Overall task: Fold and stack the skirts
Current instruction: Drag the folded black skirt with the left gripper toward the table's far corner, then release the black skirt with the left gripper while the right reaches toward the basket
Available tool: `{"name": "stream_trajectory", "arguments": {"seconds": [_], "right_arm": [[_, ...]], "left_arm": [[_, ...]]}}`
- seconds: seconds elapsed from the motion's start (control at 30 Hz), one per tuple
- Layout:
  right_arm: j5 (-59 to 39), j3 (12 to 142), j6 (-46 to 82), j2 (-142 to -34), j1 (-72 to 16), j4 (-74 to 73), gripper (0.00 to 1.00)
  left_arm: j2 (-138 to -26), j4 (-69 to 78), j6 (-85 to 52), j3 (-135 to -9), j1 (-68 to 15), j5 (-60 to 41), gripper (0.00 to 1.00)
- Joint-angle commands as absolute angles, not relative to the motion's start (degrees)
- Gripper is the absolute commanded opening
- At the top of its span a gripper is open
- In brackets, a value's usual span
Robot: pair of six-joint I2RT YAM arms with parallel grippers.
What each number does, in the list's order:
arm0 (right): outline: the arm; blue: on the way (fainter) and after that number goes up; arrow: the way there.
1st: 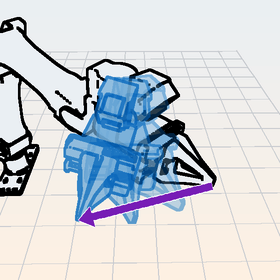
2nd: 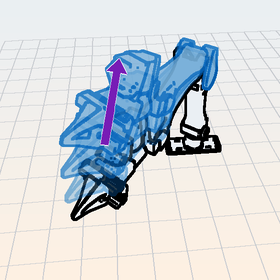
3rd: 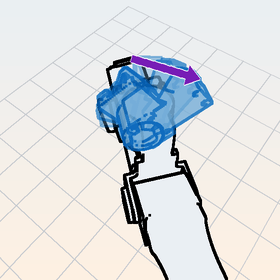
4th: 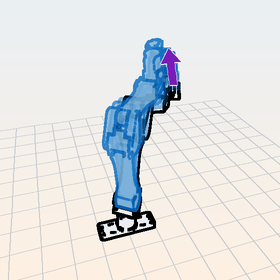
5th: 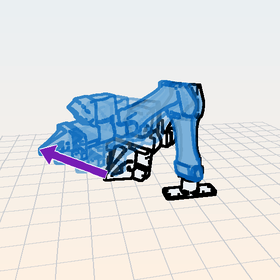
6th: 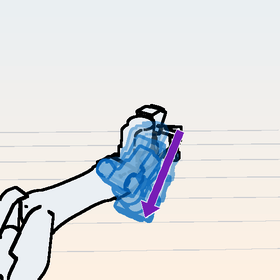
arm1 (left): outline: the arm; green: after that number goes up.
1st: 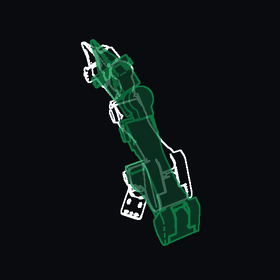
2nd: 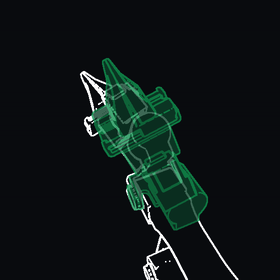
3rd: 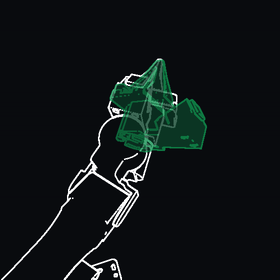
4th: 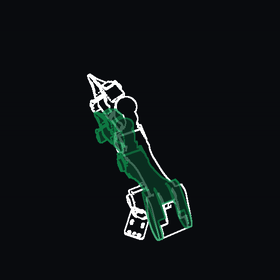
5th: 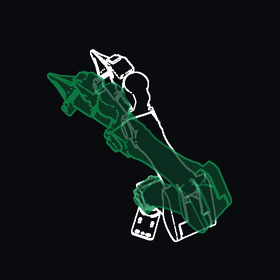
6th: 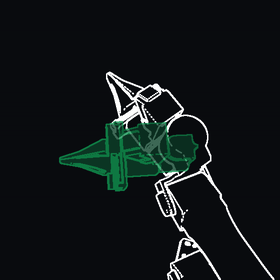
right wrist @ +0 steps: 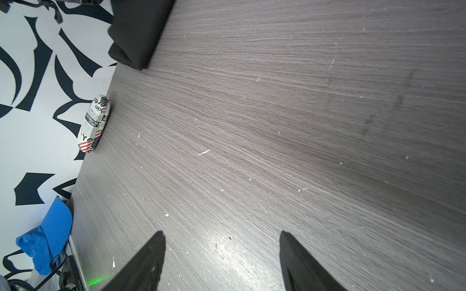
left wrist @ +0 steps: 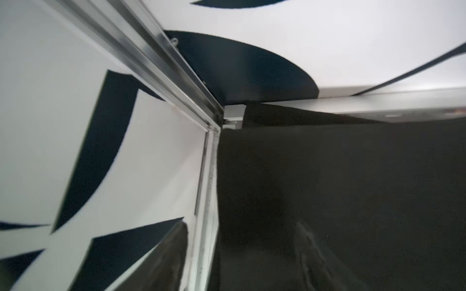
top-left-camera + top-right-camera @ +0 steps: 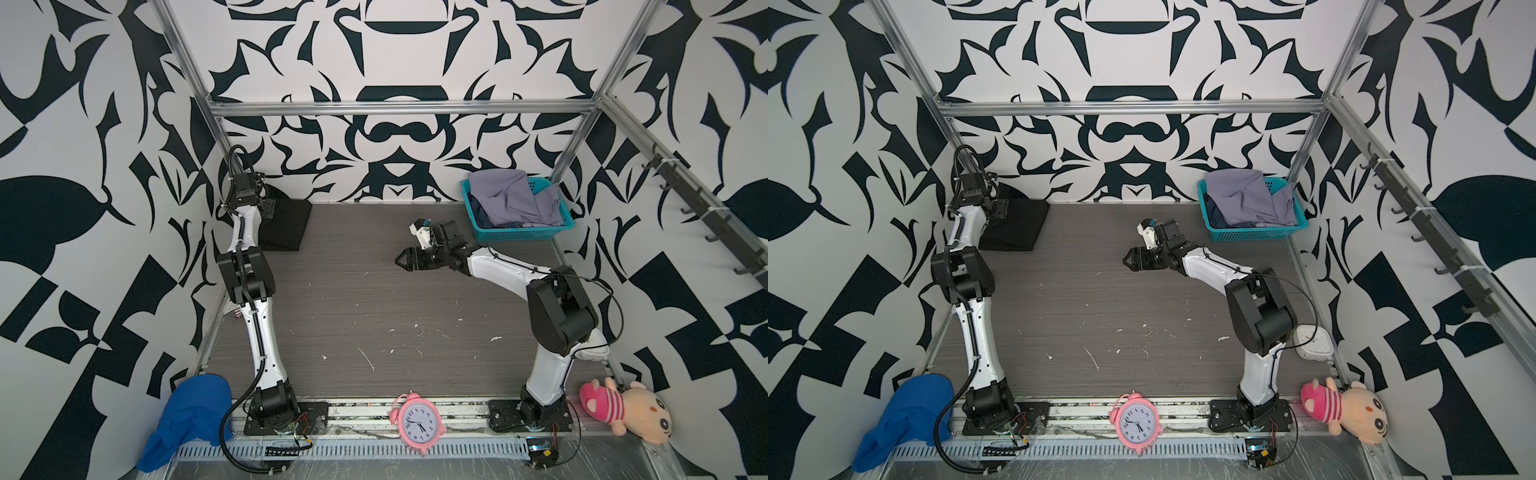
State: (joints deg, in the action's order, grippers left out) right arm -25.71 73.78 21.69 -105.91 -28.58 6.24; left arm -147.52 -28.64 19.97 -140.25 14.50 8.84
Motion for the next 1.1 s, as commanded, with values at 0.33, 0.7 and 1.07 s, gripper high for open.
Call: {"name": "stream_trajectory", "arguments": {"seconds": [0.33, 0.7, 1.07], "right_arm": [[-25.99, 71.05, 22.88, -97.72, -28.53, 0.74, 0.75], [-21.66, 66.01, 22.05, -92.02, -27.66, -1.68, 0.62], [-14.48, 67.23, 24.51, -87.73, -17.39, -1.29, 0.65]], "left_arm": [[-127.98, -30.98, 19.96, -135.48, 14.37, 14.12, 0.95], [-102.43, -18.97, 6.49, -103.26, 5.90, -0.06, 0.76], [-90.19, 6.22, -7.06, -74.98, -18.28, -4.16, 0.99]]}}
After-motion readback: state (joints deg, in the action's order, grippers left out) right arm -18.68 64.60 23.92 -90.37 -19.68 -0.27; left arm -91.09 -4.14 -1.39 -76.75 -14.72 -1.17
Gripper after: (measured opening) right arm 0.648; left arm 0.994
